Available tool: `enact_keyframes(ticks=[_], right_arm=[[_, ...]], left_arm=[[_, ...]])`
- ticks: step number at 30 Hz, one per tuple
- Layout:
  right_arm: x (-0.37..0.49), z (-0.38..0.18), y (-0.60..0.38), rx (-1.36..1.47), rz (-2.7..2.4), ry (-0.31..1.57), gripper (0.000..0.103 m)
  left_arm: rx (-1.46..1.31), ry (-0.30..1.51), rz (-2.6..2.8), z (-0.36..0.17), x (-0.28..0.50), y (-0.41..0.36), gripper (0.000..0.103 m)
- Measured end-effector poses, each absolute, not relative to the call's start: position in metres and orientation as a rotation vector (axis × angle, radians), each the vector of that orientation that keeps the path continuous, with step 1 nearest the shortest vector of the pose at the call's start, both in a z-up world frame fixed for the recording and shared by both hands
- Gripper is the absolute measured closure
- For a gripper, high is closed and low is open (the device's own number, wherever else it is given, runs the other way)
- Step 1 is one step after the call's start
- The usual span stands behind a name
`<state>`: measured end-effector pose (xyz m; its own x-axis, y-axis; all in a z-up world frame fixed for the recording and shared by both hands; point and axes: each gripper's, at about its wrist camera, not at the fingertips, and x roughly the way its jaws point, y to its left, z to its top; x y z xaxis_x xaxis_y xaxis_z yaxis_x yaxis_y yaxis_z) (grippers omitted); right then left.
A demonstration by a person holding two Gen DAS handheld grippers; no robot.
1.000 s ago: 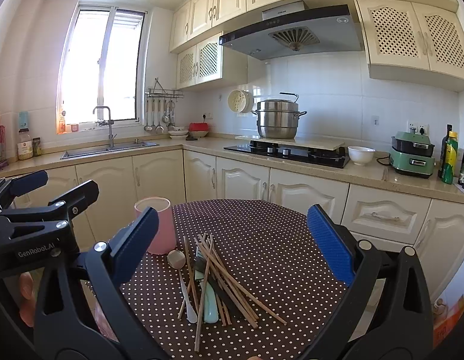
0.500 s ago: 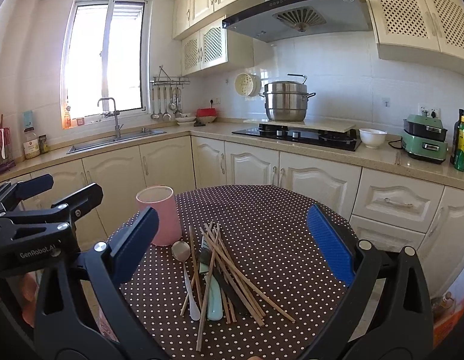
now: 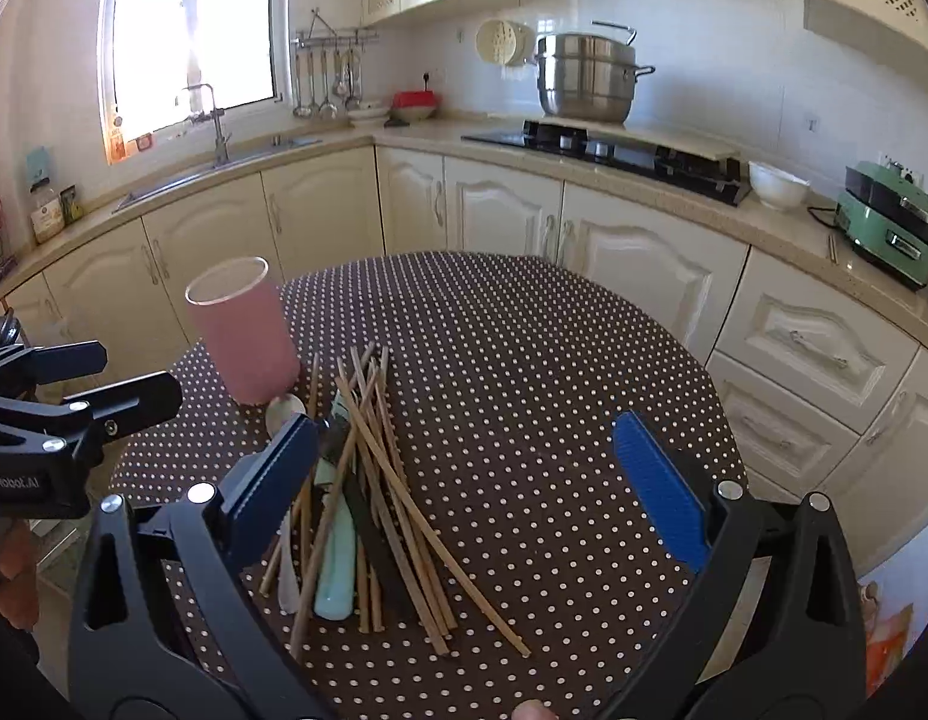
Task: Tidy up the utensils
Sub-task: 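Lower the right gripper onto the chopstick pile and close on a chopstick, then lift the wooden chopstick with the right gripper and carry it over the pink cup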
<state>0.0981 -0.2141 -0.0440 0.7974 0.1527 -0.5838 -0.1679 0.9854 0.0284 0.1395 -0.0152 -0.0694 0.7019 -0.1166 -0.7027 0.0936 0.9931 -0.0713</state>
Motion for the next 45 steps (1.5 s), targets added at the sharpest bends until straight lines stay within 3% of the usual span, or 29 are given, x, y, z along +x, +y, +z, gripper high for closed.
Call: enact_keyframes(ticks=[1,3,4,8,17,26,28,39,43,45], right_arm=[[0.103,-0.05,-0.217,-0.026,0.177,0.649,0.011],[0.114,-0.06,-0.223,-0.028,0.192,0.702,0.024],[0.119,-0.066,-0.226,-0.024,0.207,0.73,0.032],[0.136,-0.083,-0.235,-0.029,0.273,0.842,0.052],[0.153,-0.105,-0.235,-0.053,0.397,0.975,0.062],[0.175,-0.123,-0.221,-0.082,0.454,1.054,0.068],[0.18,-0.127,-0.216,-0.085,0.471,1.077,0.069],[0.215,-0.134,-0.173,-0.159,0.52,1.168,0.079],[0.218,-0.136,-0.168,-0.145,0.539,1.197,0.094],[0.22,-0.136,-0.166,-0.156,0.529,1.196,0.097]], left_arm=[[-0.028,0.811,-0.12,-0.076,0.146,-0.021,0.01],[-0.038,0.874,-0.138,-0.089,0.158,-0.029,0.041],[-0.049,0.923,-0.15,-0.098,0.166,-0.033,0.046],[-0.058,1.049,-0.216,-0.126,0.184,-0.053,0.054],[-0.077,1.213,-0.217,-0.173,0.205,-0.075,0.08],[-0.075,1.231,-0.211,-0.178,0.228,-0.085,0.089],[-0.088,1.22,-0.211,-0.175,0.228,-0.084,0.097],[-0.177,1.164,-0.253,-0.162,0.218,-0.065,0.098],[-0.182,1.168,-0.264,-0.163,0.214,-0.056,0.098],[-0.185,1.165,-0.268,-0.164,0.211,-0.054,0.098]])
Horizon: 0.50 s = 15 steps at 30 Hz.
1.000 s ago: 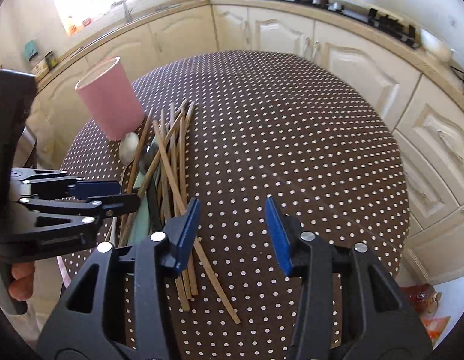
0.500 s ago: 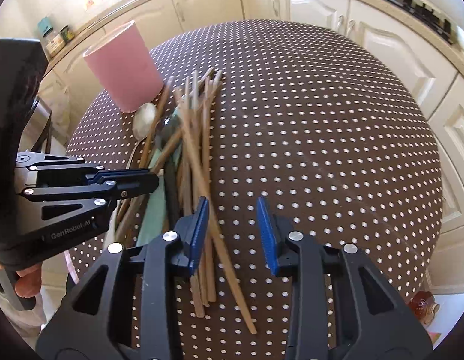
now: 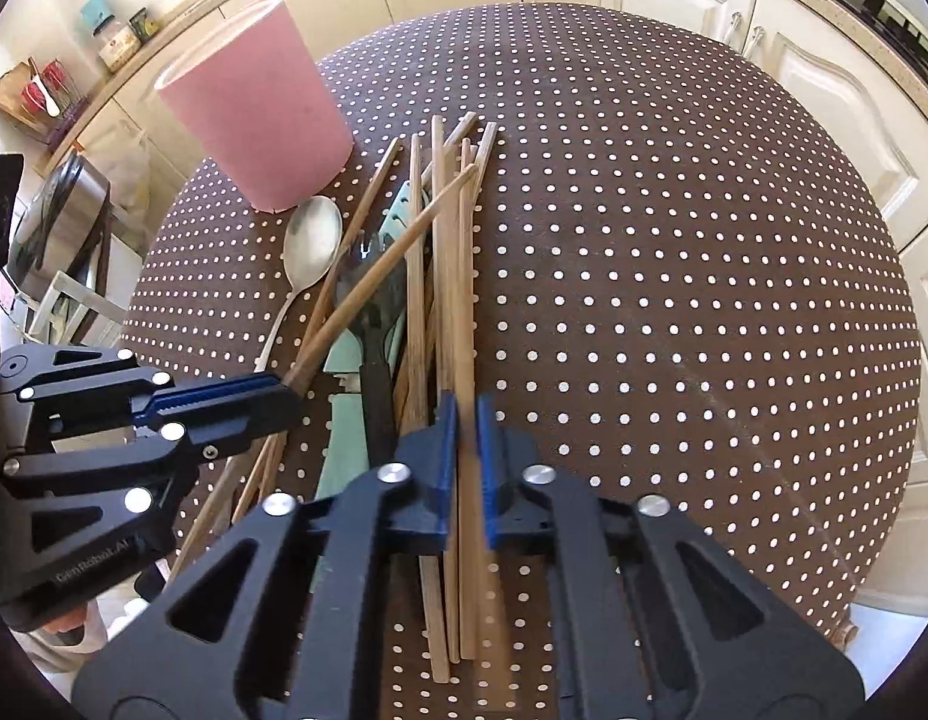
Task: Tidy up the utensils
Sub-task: 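Lift the wooden chopstick with the right gripper and carry it over the pink cup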
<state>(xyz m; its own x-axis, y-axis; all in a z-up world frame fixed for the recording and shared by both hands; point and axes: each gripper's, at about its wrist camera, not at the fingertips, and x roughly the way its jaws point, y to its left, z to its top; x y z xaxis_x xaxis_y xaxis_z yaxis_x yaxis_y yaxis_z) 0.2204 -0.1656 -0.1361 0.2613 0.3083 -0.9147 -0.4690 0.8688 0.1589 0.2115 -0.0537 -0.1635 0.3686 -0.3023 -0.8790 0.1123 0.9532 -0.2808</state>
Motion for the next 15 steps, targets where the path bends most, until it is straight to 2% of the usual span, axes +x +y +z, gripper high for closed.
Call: enact_keyframes(ticks=[6,15], right_arm=[[0.214,-0.114,-0.17,-0.135,0.497,1.116,0.097],[0.187,-0.03,-0.166,-0.031,0.529,0.82,0.097]], left_arm=[[-0.204,1.087,-0.313,-0.148,0.193,-0.035,0.098],[-0.247,0.679,-0.367,-0.078,0.156,-0.002,0.098]])
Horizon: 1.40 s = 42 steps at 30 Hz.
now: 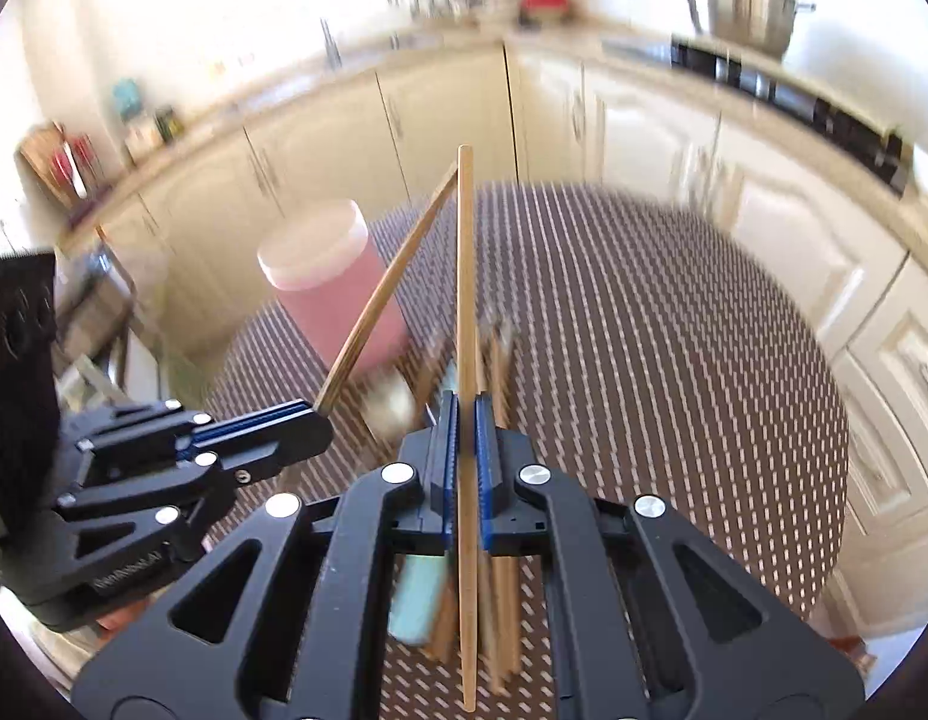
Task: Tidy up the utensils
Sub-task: 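Lift the wooden chopstick with the right gripper and carry it over the pink cup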
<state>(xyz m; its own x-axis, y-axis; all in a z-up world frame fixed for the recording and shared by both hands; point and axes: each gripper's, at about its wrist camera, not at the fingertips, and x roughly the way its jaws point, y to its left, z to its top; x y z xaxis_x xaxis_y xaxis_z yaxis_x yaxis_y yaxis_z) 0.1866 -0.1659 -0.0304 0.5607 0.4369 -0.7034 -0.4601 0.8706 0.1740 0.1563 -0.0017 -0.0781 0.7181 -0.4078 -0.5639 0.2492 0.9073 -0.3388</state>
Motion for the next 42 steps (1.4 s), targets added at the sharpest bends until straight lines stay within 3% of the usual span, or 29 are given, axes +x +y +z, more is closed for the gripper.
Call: enact_keyframes(ticks=[12,19,31,42], right_arm=[[0.213,0.031,-0.104,0.133,0.565,0.468,0.097],[0.246,0.03,-0.071,0.21,0.57,0.387,0.097],[0.265,-0.002,-0.058,0.23,0.525,0.311,0.097],[0.231,-0.016,-0.062,0.133,0.504,0.33,0.097]], left_arm=[[-0.272,0.165,-0.192,-0.014,0.17,0.069,0.098],[-0.33,0.045,-0.109,-0.007,0.197,0.092,0.098],[-0.29,0.096,-0.068,-0.045,0.239,0.092,0.098],[-0.238,0.207,-0.094,-0.069,0.22,0.088,0.098]])
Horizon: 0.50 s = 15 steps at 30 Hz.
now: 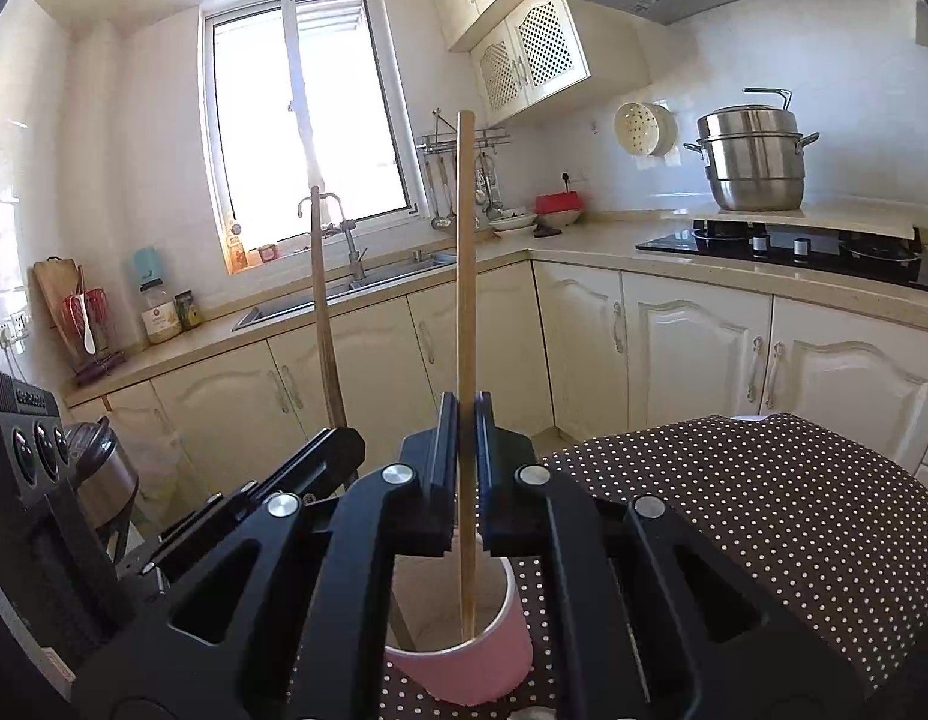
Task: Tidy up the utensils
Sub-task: 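Lift the wooden chopstick with the right gripper and carry it over the pink cup, then lower the chopstick into the pink cup and open the right gripper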
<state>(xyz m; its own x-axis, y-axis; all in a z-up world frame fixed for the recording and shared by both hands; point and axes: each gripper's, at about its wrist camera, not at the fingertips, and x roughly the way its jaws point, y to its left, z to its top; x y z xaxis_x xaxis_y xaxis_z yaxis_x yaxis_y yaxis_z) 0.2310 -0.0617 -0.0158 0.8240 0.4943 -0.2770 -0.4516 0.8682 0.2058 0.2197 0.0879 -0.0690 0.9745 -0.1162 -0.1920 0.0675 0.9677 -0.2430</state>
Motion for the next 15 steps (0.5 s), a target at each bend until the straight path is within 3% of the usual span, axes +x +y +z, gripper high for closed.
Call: enact_keyframes(ticks=[10,12,15], right_arm=[[0.213,-0.023,-0.067,0.087,0.475,0.366,0.097],[0.211,-0.025,-0.067,0.091,0.474,0.376,0.097],[0.208,-0.026,-0.065,0.086,0.471,0.382,0.096]], left_arm=[[-0.214,0.292,-0.116,-0.07,0.204,0.09,0.093],[-0.194,0.307,-0.106,-0.07,0.2,0.088,0.067],[-0.173,0.296,-0.085,-0.067,0.192,0.089,0.059]])
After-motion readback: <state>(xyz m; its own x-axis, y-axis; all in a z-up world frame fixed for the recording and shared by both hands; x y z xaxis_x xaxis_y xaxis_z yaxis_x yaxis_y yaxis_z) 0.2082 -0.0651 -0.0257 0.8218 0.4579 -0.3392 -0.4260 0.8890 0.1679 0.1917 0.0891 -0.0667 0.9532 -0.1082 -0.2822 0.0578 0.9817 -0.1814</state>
